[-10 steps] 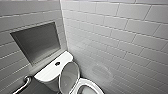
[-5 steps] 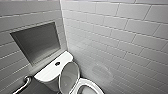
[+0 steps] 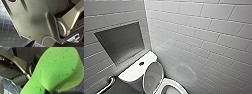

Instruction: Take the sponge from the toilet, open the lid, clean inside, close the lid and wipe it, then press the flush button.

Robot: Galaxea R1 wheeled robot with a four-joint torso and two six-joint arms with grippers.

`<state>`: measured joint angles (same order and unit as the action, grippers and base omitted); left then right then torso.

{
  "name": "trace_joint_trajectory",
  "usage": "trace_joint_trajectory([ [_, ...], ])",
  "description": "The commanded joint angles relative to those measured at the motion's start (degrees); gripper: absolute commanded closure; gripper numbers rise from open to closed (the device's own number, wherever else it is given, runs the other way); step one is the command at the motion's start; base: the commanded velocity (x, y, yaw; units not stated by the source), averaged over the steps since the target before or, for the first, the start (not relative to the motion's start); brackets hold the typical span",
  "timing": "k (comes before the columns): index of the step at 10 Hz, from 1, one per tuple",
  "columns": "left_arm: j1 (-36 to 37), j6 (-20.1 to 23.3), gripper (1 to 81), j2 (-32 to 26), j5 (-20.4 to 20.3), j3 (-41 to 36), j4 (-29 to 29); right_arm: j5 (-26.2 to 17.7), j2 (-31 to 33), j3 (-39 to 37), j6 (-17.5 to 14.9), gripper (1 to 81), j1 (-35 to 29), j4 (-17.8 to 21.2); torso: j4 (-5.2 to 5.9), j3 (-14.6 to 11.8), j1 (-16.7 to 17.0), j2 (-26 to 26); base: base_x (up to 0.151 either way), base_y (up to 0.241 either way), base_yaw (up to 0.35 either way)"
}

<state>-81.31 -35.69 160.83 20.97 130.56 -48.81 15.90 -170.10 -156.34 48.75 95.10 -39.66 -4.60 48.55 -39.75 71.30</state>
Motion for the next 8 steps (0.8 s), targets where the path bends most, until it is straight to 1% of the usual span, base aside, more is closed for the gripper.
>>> trace_joint_trajectory([
  [1, 0.93, 21.06, 1.0, 2.13, -1.97, 7.16, 21.44, -10.88, -0.53, 1.22, -0.58, 81.1, 0.49, 1.40, 0.00, 0.00, 0.00, 0.00, 0.000, 0.000, 0.000],
  [2, 0.93, 26.62, 1.0, 2.75, -4.17, 8.92, 26.65, -11.59, -0.45, 1.67, -4.25, 81.1, 0.06, 5.62, 0.00, 0.00, 0.00, 0.00, 0.000, 0.000, 0.000],
  [3, 0.93, 30.93, 1.0, 2.75, -4.62, 9.45, 30.86, -12.20, -0.27, 2.45, -12.66, 81.1, -0.30, 12.96, 0.00, 0.00, 0.00, 0.00, 0.000, 0.000, 0.000],
  [4, 0.93, 32.96, 1.0, 2.66, -4.71, 9.45, 33.43, -12.56, -0.01, 3.51, -23.32, 81.1, -0.56, 22.84, 0.00, 0.00, 0.00, 0.00, 0.000, 0.000, 0.000],
  [5, 0.33, 33.76, 1.0, 2.39, -6.26, 9.19, 33.78, -11.60, 0.43, 4.48, -31.81, 81.1, -0.13, 30.63, 0.00, 0.00, 0.00, 0.00, 0.000, 0.000, 0.000],
  [6, -0.64, 33.76, 1.0, 1.88, -10.47, 9.36, 33.78, -11.41, 1.21, 4.83, -34.15, 81.1, -0.73, 32.44, 0.00, 0.00, 0.00, 0.00, 0.000, 0.000, 0.000],
  [7, -1.35, 33.67, 1.0, 1.43, -12.44, 9.27, 33.78, -10.89, 2.54, 5.10, -34.16, 81.1, -1.87, 32.62, 0.00, 0.00, 0.00, 0.00, 0.000, 0.000, 0.000],
  [8, -1.62, 33.67, 1.0, 1.25, -12.79, 9.10, 33.87, -10.45, 3.76, 6.22, -34.16, 81.1, -2.40, 32.37, 0.00, 0.00, 0.00, 0.00, 0.000, 0.000, 0.000],
])
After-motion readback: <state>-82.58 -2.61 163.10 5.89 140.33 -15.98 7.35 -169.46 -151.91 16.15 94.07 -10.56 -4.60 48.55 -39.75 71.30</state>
